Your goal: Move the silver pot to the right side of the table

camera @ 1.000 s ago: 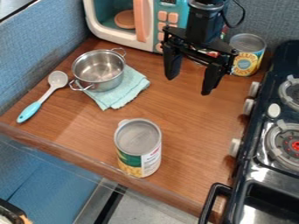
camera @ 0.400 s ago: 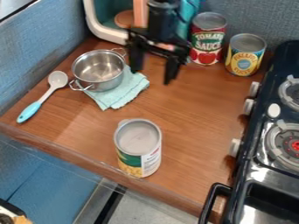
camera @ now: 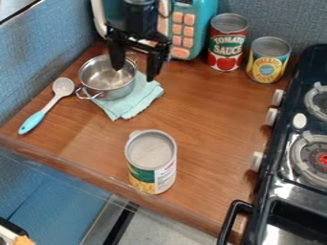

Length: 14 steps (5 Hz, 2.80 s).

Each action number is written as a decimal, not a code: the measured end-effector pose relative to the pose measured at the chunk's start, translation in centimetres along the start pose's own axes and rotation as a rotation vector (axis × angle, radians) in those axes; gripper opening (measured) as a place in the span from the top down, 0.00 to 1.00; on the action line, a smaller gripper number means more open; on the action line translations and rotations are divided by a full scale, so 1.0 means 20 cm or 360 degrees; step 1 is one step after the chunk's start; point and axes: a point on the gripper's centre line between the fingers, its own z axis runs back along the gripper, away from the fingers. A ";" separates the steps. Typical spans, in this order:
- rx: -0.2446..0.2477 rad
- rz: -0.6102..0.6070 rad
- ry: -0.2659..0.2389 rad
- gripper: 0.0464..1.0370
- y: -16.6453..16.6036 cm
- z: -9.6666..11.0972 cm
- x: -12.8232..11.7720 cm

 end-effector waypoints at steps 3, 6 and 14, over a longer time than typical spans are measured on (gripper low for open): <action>0.0099 0.0015 0.0070 0.10 0.09 -0.29 0.09; 0.0101 0.0024 0.0075 0.89 0.08 -0.28 0.09; -0.0005 -0.0411 0.0172 0.96 -0.89 -0.23 0.06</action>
